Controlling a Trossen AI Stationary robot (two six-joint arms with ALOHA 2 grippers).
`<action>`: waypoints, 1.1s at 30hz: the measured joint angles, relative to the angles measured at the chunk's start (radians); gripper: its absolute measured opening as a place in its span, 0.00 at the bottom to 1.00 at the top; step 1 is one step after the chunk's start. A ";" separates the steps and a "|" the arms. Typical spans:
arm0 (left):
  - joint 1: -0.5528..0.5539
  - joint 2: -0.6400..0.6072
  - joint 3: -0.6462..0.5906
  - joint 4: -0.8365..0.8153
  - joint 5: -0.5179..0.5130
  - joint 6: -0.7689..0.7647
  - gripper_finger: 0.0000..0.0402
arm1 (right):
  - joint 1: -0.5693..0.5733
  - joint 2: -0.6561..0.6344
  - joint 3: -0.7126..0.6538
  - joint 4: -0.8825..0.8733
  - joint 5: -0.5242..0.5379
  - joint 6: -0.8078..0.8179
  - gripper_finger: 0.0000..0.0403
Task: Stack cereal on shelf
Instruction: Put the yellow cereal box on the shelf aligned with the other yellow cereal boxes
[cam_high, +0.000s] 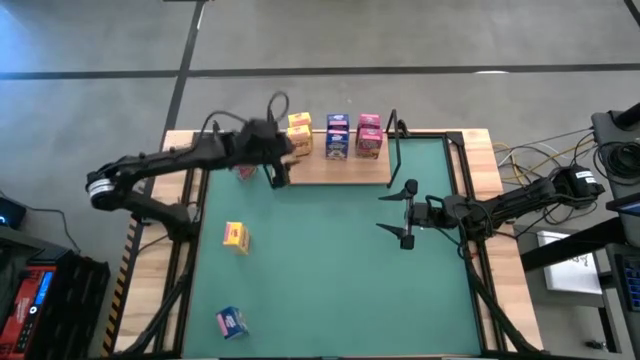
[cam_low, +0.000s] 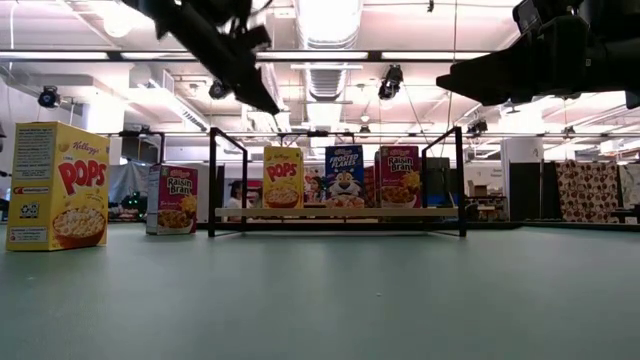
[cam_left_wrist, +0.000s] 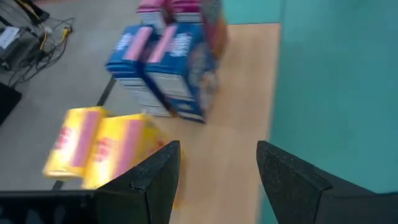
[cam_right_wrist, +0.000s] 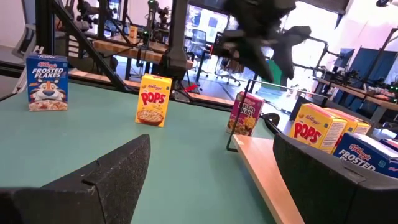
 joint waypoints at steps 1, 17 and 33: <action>-0.047 -0.014 -0.003 -0.015 -0.046 -0.029 0.49 | 0.000 0.000 0.000 0.000 0.000 0.000 0.81; -0.776 0.077 -0.014 -0.216 -0.938 -0.843 0.49 | 0.000 0.000 0.000 0.000 0.000 0.000 0.81; -0.972 0.125 -0.012 -0.636 -0.885 -1.672 0.49 | 0.000 0.000 0.000 0.000 0.000 0.000 0.81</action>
